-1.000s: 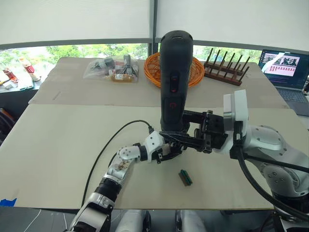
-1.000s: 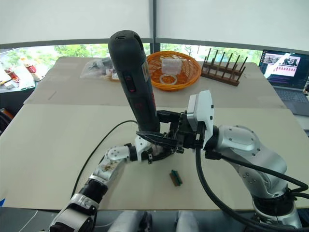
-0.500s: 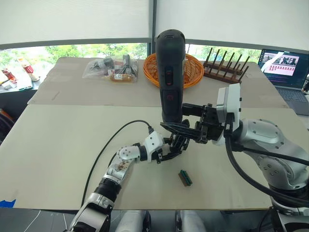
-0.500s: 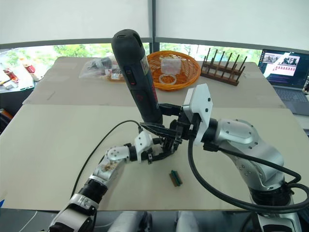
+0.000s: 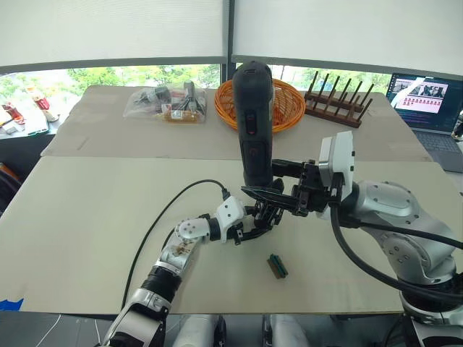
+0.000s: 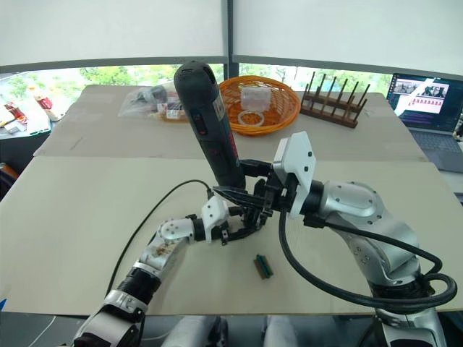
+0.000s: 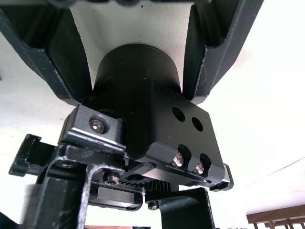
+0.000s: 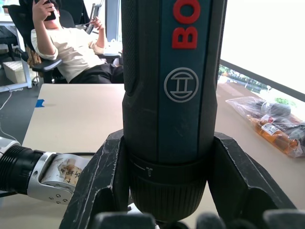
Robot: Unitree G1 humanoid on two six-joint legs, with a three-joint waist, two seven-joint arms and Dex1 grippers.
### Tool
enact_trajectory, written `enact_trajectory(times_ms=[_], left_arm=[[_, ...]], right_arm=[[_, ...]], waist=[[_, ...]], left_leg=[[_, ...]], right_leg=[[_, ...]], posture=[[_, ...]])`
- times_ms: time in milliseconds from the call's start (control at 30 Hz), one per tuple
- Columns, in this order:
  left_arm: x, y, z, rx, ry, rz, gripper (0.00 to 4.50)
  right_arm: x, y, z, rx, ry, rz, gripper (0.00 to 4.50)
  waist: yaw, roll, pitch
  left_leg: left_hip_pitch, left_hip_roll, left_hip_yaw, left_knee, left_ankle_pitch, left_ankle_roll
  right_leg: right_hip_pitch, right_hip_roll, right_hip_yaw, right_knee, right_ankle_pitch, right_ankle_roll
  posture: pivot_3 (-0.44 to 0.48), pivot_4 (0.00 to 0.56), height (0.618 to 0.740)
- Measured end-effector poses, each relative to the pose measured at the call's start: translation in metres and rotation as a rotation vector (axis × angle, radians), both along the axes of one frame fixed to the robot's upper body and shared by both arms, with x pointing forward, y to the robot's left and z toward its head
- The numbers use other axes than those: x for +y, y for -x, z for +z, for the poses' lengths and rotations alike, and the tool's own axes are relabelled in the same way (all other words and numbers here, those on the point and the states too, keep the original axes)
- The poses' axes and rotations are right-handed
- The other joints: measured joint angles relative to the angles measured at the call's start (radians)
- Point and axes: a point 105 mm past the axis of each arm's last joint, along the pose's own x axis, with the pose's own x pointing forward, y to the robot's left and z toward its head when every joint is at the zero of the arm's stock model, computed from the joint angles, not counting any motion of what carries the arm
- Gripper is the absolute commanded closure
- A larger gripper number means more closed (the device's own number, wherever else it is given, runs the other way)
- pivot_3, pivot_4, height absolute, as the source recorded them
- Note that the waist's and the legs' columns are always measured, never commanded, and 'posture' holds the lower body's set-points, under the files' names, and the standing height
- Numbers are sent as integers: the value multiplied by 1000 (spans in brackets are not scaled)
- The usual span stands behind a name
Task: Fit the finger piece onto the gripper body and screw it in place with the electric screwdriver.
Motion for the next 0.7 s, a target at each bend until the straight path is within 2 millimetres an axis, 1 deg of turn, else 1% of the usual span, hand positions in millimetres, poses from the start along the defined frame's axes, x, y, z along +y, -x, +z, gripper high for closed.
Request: enact_trajectory(times_ms=[700], left_arm=[[0,3,1,1,3,0,2193]], right_arm=[[0,-3,-5,-2,10,-4,2609]], waist=[[-3,0,0]], left_leg=[[-1,0,0,0,0,-1]], right_leg=[[-1,0,0,0,0,0]], posture=[[0,150,740]])
